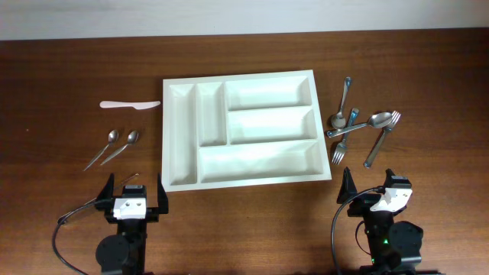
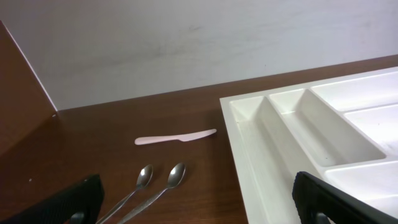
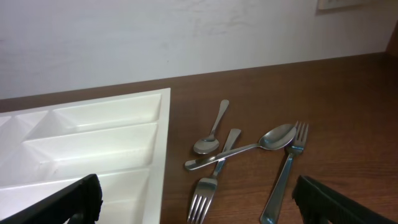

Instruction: Pack container

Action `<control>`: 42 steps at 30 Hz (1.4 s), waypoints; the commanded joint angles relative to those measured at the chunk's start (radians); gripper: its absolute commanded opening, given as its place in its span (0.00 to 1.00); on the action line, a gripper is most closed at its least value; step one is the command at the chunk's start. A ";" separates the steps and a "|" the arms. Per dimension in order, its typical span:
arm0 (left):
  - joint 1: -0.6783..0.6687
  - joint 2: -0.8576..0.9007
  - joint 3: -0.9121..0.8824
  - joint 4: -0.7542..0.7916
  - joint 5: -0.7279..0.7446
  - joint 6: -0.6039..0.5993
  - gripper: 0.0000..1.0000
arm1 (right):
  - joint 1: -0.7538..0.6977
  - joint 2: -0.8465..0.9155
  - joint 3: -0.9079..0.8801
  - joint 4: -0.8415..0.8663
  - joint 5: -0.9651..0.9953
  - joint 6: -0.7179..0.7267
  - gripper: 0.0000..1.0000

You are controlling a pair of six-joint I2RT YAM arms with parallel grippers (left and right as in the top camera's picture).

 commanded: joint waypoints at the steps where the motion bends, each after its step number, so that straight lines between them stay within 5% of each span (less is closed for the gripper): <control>1: 0.006 -0.008 -0.006 -0.002 0.008 -0.012 0.99 | 0.005 -0.011 -0.009 0.000 -0.012 -0.003 0.99; 42: 0.006 -0.008 -0.005 -0.002 0.007 -0.012 0.99 | 0.005 -0.011 -0.002 0.023 0.014 0.039 0.99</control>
